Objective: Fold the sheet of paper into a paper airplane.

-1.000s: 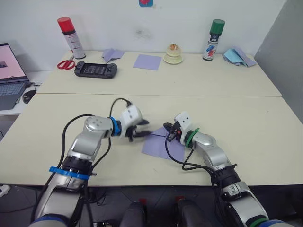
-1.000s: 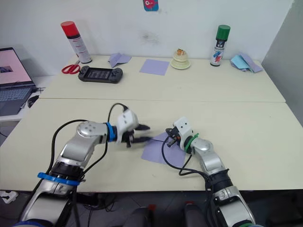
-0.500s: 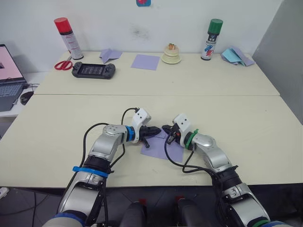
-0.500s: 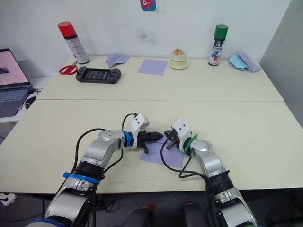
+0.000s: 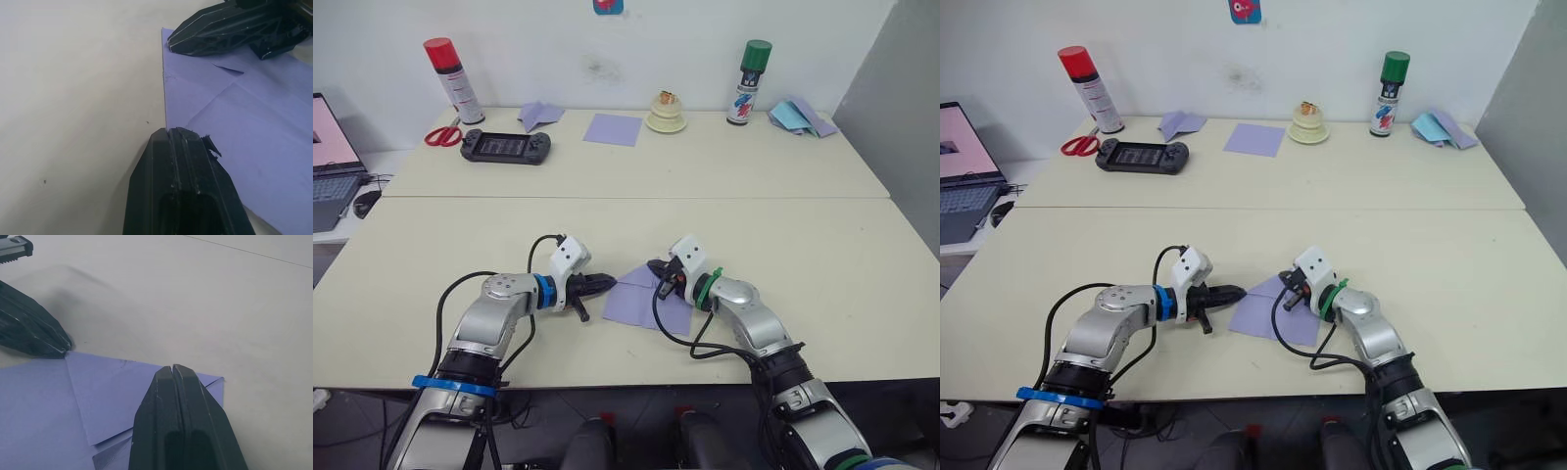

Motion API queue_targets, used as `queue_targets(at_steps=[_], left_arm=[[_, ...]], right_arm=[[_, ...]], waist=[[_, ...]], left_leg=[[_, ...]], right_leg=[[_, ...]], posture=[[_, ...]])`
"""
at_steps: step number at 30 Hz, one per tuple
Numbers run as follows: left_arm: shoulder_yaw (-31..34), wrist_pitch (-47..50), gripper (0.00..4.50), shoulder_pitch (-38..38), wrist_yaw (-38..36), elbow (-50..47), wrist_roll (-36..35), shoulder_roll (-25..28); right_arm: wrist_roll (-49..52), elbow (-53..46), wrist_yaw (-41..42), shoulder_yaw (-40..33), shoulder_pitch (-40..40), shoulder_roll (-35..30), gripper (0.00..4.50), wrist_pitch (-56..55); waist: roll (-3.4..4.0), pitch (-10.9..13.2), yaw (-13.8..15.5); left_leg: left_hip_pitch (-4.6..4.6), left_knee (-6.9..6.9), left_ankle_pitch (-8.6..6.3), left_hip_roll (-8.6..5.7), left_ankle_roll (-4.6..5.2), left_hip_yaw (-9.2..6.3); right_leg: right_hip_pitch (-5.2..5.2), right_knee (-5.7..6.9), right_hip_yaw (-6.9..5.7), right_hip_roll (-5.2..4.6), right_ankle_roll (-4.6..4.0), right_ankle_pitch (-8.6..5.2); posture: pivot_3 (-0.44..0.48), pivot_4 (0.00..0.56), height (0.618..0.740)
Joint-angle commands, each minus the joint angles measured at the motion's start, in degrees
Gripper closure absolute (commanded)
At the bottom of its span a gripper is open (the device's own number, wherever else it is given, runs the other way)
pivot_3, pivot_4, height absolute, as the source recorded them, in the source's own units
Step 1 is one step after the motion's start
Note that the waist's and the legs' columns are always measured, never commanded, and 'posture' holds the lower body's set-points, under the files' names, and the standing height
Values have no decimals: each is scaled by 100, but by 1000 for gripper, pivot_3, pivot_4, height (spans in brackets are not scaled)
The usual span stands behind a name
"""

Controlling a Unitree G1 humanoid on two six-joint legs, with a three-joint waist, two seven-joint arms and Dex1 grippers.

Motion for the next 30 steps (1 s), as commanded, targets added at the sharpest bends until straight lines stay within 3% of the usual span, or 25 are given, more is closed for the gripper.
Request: queue_targets(at_steps=[1,10,20,25,30], left_arm=[[-12,-102,4490,-397,74,-175,-110,-248],[-973,-930,4490,-656,-44,737,853,-322],[-1152,-1054,4490,-645,-97,900,1023,-476],[-1133,-1071,4490,-689,-76,1004,1005,-569],[-1113,-1120,4490,-714,-11,1119,1030,-652]], right_arm=[[-60,194,113,127,66,21,4500,-4],[-153,221,93,171,3,-19,4500,21],[-449,469,-1216,-464,-296,-226,4500,113],[2,-693,-543,-681,27,-741,4500,671],[318,-2072,540,-478,810,-1784,4500,1370]], waist=[[-2,0,10],[-2,-1,-10],[2,-5,43],[5,-5,69],[10,-6,72]], left_leg=[[-1,1,0,0,0,0],[-1,-7,0,3,0,6],[3,5,0,-10,0,5],[-6,5,0,-20,0,4],[-7,6,0,-21,1,4]], right_leg=[[0,0,-1,0,0,0],[-4,-1,4,4,0,0],[6,-1,5,-3,1,0],[5,-7,5,-12,2,0],[5,-6,3,-12,27,-15]], posture=[[0,150,740],[0,150,740],[0,150,740],[0,150,740],[0,150,740]])
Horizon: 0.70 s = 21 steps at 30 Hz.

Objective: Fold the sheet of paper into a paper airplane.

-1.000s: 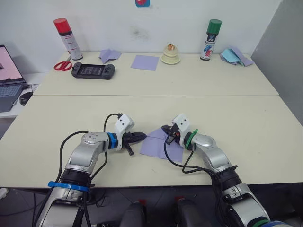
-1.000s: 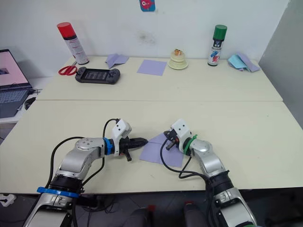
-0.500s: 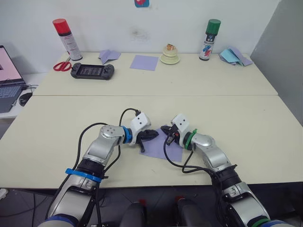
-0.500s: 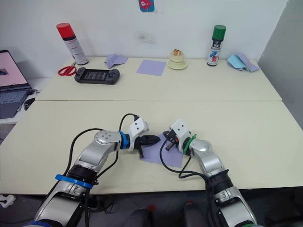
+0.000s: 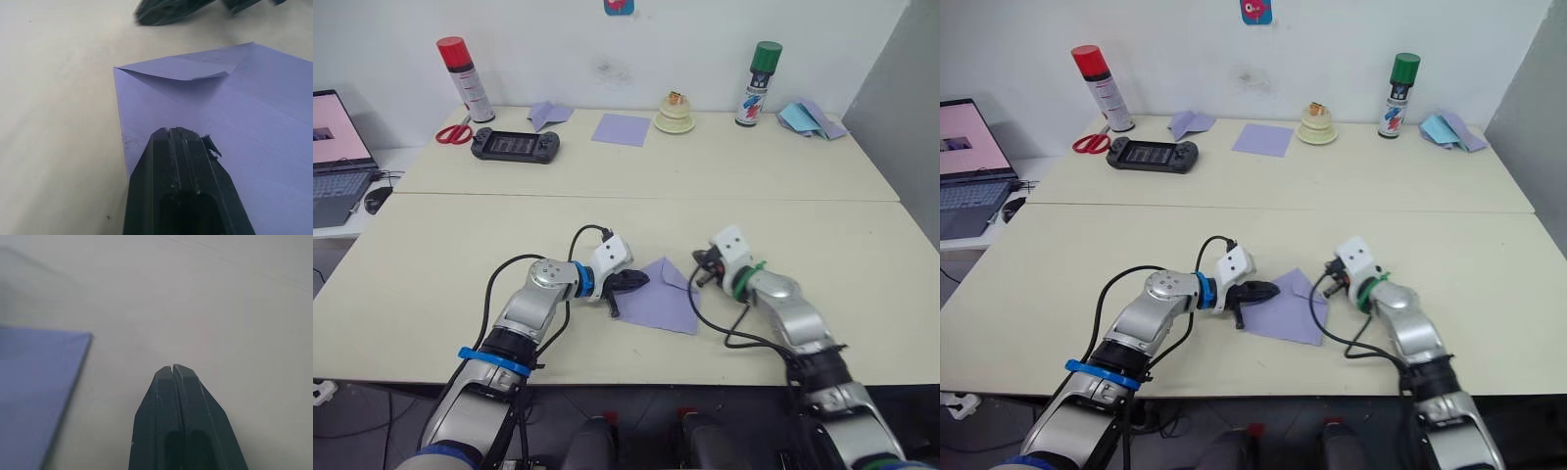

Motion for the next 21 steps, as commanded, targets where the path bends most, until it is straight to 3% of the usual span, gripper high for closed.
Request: queue_targets(at_steps=[1,5,12,21], left_arm=[[-135,51,4490,103,27,209,139,-66],[-130,79,4490,169,33,133,134,-65],[-95,97,4490,126,127,186,168,-124],[109,268,4490,126,200,183,44,-96]], right_arm=[[283,-983,750,141,429,-534,4500,448],[721,-1819,1282,257,1093,-1017,4500,1116],[1231,-2272,1448,561,1613,-913,4500,1670],[1340,-1480,432,72,1169,386,4500,1489]], waist=[[3,-2,-1],[5,-6,1],[-1,-14,-8],[-11,-38,-51]], left_leg=[[2,0,0,3,0,0],[4,-1,0,6,0,-4],[6,-2,0,8,0,-6],[14,-4,0,21,0,-6]], right_leg=[[1,0,0,2,1,-1],[4,-1,-4,7,4,-2],[7,-4,-5,8,6,-4],[7,-2,-3,20,6,-4]], posture=[[0,150,740],[0,150,740],[0,150,740],[0,150,740]])
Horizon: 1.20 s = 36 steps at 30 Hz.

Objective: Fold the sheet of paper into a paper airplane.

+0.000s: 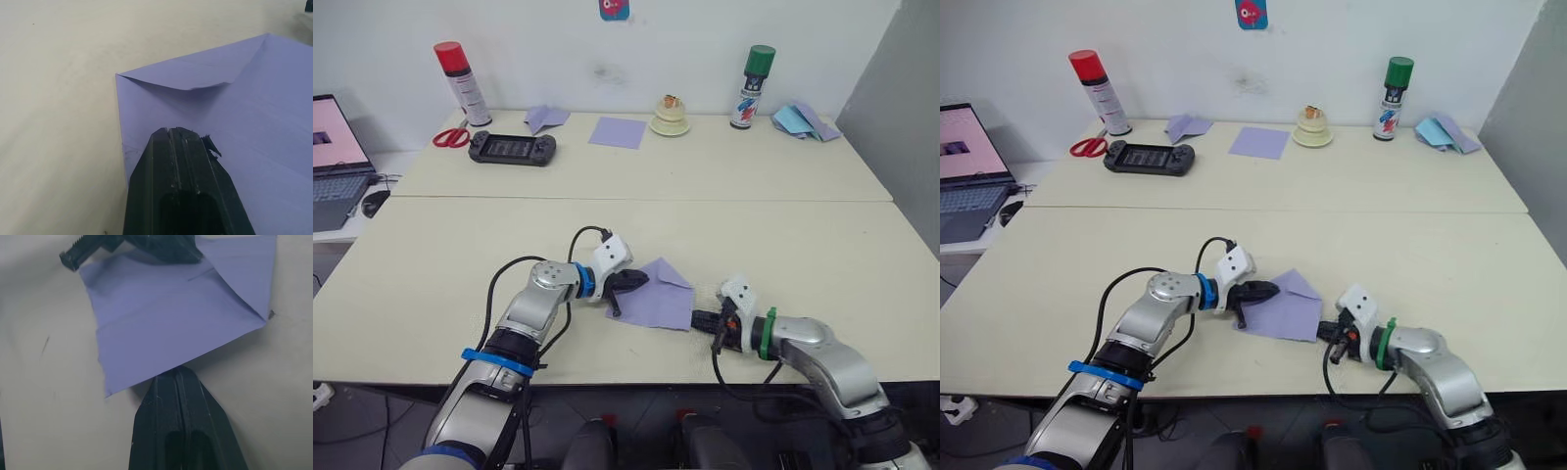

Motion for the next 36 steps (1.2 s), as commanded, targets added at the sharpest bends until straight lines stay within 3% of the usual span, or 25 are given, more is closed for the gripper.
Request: queue_targets(at_steps=[1,9,18,36], left_arm=[[7,198,4490,85,69,119,23,-23],[330,143,4490,-166,459,223,-170,-371],[291,138,4490,-136,91,-121,-366,-393],[-311,-844,4490,-183,-328,58,396,45]], right_arm=[[73,380,-513,-223,-169,436,4500,-51],[6,530,-835,-290,-332,792,4500,-472],[11,575,-989,-244,-397,872,4500,-537],[-19,612,-1098,-99,-597,1059,4500,-633]], waist=[[1,-2,-3],[1,-1,10],[3,3,-5],[10,13,-6]], left_leg=[[0,0,0,0,0,0],[-9,4,0,-9,0,5],[-19,-2,0,-5,-1,7],[-21,-4,0,-4,0,9]], right_leg=[[0,0,0,0,0,0],[-5,-2,5,-7,0,1],[-16,-3,6,-4,0,1],[-20,-3,8,-3,-1,1]], posture=[[0,150,740],[0,150,740],[0,150,740],[0,150,740]])
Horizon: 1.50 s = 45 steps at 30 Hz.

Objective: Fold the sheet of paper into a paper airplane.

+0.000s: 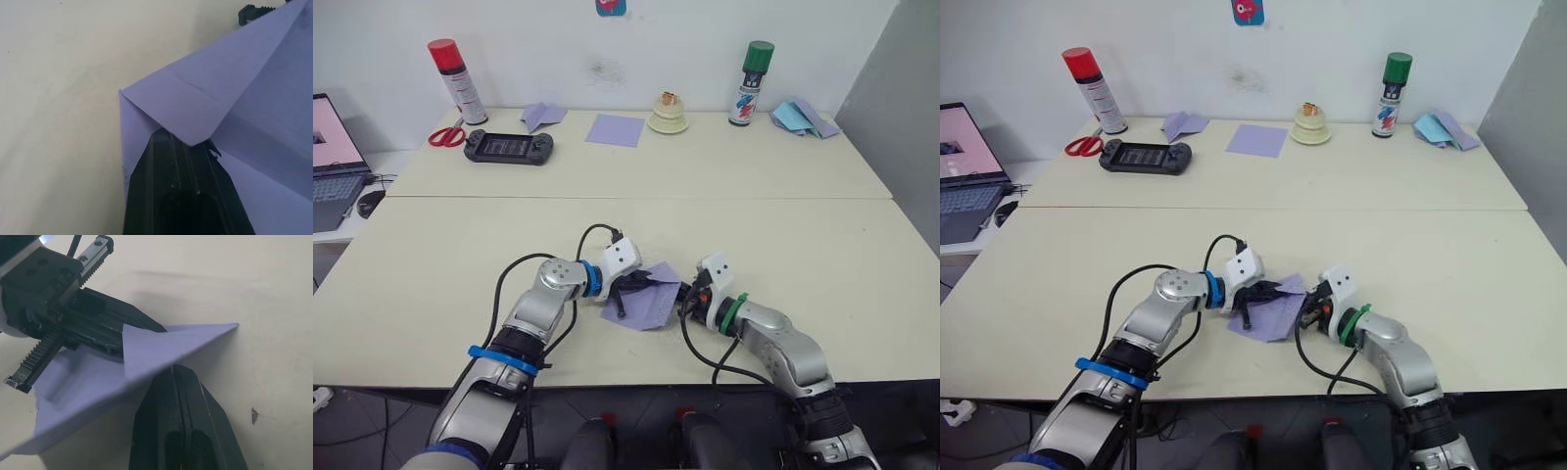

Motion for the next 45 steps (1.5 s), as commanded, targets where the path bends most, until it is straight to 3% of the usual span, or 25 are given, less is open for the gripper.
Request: queue_targets(at_steps=[1,13,20,25,33,45], left_arm=[[-80,-183,4490,-75,-175,6,70,92],[314,515,4490,-482,-442,273,-228,360],[711,857,4490,-785,-451,354,-689,148],[547,1021,4490,-718,-633,59,-747,5],[97,813,4490,-510,-802,130,-325,261],[177,1056,4490,-493,-903,-63,-559,166]], right_arm=[[6,-86,-56,16,-94,57,4500,-109],[-56,-52,-82,89,-72,46,4500,-148],[-63,-6,-107,98,-53,16,4500,-191],[-62,-25,-131,93,-50,15,4500,-185],[103,-114,-169,-27,-142,125,4500,-182],[70,77,-292,27,-428,475,4500,-237]], waist=[[1,0,0],[2,17,-11],[-4,34,-7],[-4,35,-8],[-3,35,-8],[-2,37,-9]], left_leg=[[0,0,0,0,0,0],[-2,0,0,1,0,-1],[-8,1,0,-1,0,-3],[-7,2,0,0,0,-4],[-6,1,0,1,0,-3],[-9,1,0,0,0,-3]], right_leg=[[0,0,0,0,0,0],[-2,0,-2,3,0,0],[-4,0,-4,2,0,0],[-5,1,-4,1,0,0],[-6,2,-2,1,-1,0],[-8,2,-2,1,-1,0]], posture=[[0,150,740],[0,150,740],[0,150,740],[0,150,740],[0,150,740],[0,150,740]])
